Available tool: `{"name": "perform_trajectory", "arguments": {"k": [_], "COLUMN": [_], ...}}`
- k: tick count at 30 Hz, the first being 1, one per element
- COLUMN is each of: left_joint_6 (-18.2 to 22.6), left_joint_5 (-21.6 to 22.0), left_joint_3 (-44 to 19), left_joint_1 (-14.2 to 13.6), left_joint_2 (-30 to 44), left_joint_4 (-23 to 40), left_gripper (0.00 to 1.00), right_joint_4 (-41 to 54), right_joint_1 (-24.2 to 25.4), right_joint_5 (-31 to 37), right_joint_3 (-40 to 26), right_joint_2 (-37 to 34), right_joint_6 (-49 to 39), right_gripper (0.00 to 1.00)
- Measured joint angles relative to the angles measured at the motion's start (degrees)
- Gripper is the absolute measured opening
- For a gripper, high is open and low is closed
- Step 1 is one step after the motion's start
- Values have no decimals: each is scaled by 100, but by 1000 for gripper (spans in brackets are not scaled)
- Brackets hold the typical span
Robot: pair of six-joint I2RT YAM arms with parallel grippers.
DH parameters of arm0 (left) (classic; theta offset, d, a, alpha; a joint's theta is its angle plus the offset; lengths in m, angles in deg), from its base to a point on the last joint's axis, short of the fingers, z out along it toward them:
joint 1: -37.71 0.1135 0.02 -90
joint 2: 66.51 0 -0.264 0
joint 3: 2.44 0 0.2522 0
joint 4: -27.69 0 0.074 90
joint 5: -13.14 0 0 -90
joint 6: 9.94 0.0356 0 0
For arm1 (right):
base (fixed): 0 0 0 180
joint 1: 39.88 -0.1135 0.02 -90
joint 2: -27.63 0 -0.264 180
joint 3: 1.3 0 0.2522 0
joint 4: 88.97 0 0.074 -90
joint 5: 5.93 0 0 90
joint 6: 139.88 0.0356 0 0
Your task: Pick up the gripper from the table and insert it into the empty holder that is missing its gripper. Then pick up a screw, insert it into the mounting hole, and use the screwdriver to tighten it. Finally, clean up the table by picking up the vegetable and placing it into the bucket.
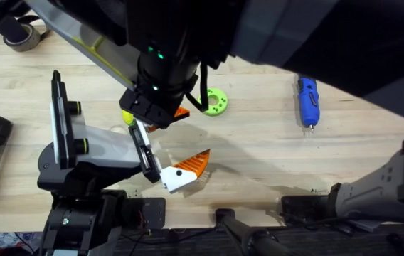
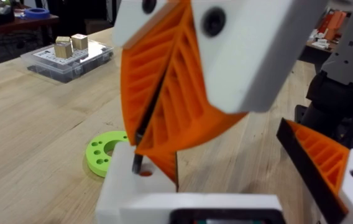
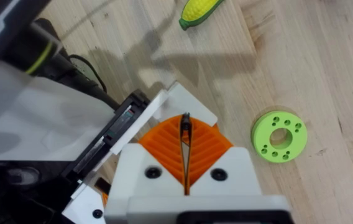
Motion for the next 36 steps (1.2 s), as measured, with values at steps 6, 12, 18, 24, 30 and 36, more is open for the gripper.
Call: {"name": "perform_trajectory", "arguments": {"k": [6, 12, 18, 24, 30, 36], "left_joint_6": [-26, -25, -24, -24, -24, -24], "left_joint_5": [-19, -20, -20, -20, -20, -20], "left_joint_3": [0, 0, 0, 0, 0, 0], "left_joint_1": [0, 0, 0, 0, 0, 0], "left_joint_2": [0, 0, 0, 0, 0, 0], "left_joint_4": [-6, -6, -6, -6, -6, -6], "left_gripper": [986, 986, 986, 986, 986, 986], "right_joint_4": [19, 20, 46, 140, 219, 219], "right_joint_1": [0, 0, 0, 0, 0, 0], "right_joint_5": [1, 1, 1, -1, -19, -19], "right_joint_3": [1, 1, -25, -70, -71, -70], "right_joint_2": [1, 12, 144, 290, 291, 291], "right_joint_6": [1, 1, 1, 1, 1, 1], "right_gripper": [13, 13, 13, 13, 13, 13]}}
